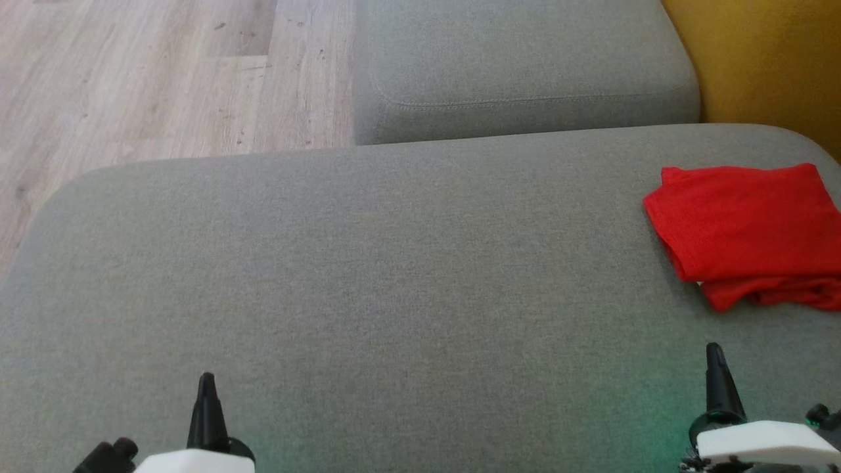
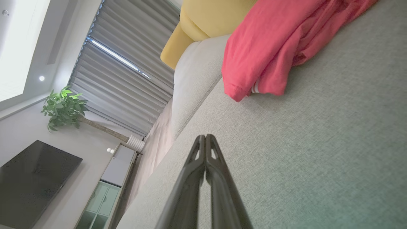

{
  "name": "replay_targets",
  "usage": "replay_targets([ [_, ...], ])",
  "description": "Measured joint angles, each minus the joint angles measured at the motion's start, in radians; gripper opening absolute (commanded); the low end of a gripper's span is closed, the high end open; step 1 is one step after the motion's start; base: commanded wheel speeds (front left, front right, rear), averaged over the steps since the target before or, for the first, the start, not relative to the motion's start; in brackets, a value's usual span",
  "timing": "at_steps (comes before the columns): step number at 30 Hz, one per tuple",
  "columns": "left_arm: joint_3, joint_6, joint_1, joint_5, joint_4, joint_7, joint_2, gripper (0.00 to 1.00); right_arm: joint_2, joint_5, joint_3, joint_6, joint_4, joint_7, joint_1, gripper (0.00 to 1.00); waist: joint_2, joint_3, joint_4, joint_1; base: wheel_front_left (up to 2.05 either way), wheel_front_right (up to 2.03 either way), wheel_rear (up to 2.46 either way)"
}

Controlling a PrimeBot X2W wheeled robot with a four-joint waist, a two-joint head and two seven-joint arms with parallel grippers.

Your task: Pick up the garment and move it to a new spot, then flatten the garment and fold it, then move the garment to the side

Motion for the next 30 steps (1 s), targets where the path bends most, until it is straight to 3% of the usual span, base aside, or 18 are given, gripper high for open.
replay_targets([
  [30,0.087,-0.051,-0.096,-0.368,0.039,0.087,0.0,0.0,-0.003,0.363,-0.044,0.0,0.02,0.084,-0.092,0.0,0.0,0.036,-0.012,0.0,0.0,0.0,0.0],
])
